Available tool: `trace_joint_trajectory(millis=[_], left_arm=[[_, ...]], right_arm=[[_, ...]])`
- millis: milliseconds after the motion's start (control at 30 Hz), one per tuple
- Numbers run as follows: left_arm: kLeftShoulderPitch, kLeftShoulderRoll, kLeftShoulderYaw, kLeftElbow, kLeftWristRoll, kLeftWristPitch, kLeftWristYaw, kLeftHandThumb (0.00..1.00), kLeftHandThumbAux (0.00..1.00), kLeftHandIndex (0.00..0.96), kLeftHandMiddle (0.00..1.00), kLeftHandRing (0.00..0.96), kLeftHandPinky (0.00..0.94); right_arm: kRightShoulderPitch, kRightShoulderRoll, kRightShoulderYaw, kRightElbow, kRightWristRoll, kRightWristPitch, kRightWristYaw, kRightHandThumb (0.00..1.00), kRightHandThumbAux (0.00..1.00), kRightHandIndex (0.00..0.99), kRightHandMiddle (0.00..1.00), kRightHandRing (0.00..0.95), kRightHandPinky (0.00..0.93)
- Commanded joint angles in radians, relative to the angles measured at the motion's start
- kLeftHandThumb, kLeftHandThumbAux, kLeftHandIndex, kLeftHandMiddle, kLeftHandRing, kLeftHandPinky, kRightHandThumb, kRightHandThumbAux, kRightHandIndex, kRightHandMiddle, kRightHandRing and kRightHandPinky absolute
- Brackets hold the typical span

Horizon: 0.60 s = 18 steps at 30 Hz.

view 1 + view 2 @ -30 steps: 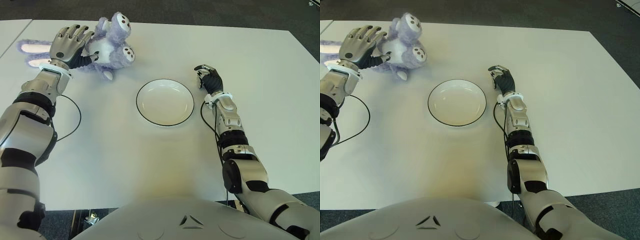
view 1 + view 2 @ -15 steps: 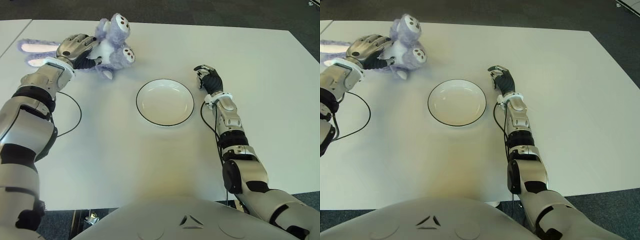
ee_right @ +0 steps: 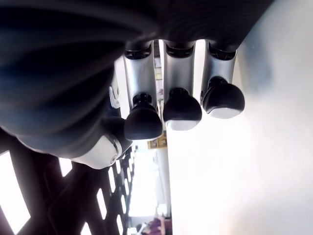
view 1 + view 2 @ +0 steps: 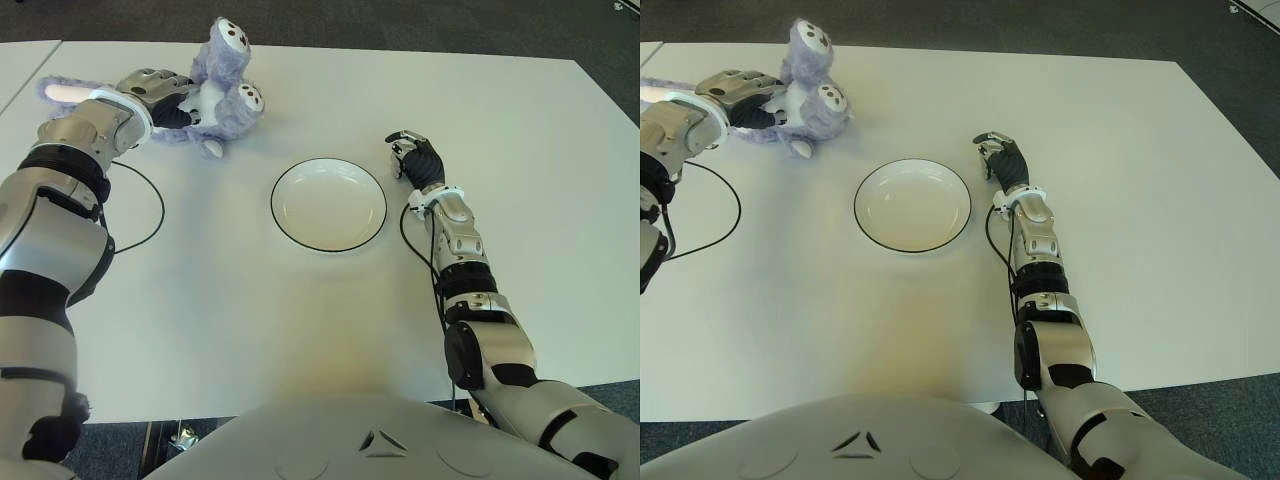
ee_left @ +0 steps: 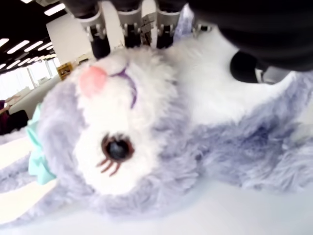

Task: Put the doll into the plate.

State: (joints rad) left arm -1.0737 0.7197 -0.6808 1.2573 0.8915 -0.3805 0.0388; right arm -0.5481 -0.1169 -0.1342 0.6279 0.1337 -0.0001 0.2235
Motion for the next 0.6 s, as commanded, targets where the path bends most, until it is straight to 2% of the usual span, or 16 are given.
trace_joint_trajectory(millis=[33,400,600], left_arm=[[0.035,-0.031,-0.009,0.027,-0.001,0.011,-0.063,0.67,0.132,0.0,0.0,0.0,0.0],[0.046,-0.048,0.001,0.049,-0.022,0.036,-0.038,0.653,0.132,0.0,0.0,0.0,0.0],[0.07,-0.066,0.023,0.062,-0.045,0.059,0.04,0.616,0.13,0.0,0.0,0.0,0.0]], right_arm=[[0.066,0.013,0.008,0.03,0.008,0.075,0.005,0.7,0.722,0.439,0.87,0.864,0.864],[0.074,0.01,0.011,0.007,0.015,0.098,0.015,0.701,0.722,0.439,0.875,0.869,0.867],[0.076,0.007,0.015,-0.003,0.016,0.112,0.021,0.701,0.722,0.439,0.876,0.87,0.867]])
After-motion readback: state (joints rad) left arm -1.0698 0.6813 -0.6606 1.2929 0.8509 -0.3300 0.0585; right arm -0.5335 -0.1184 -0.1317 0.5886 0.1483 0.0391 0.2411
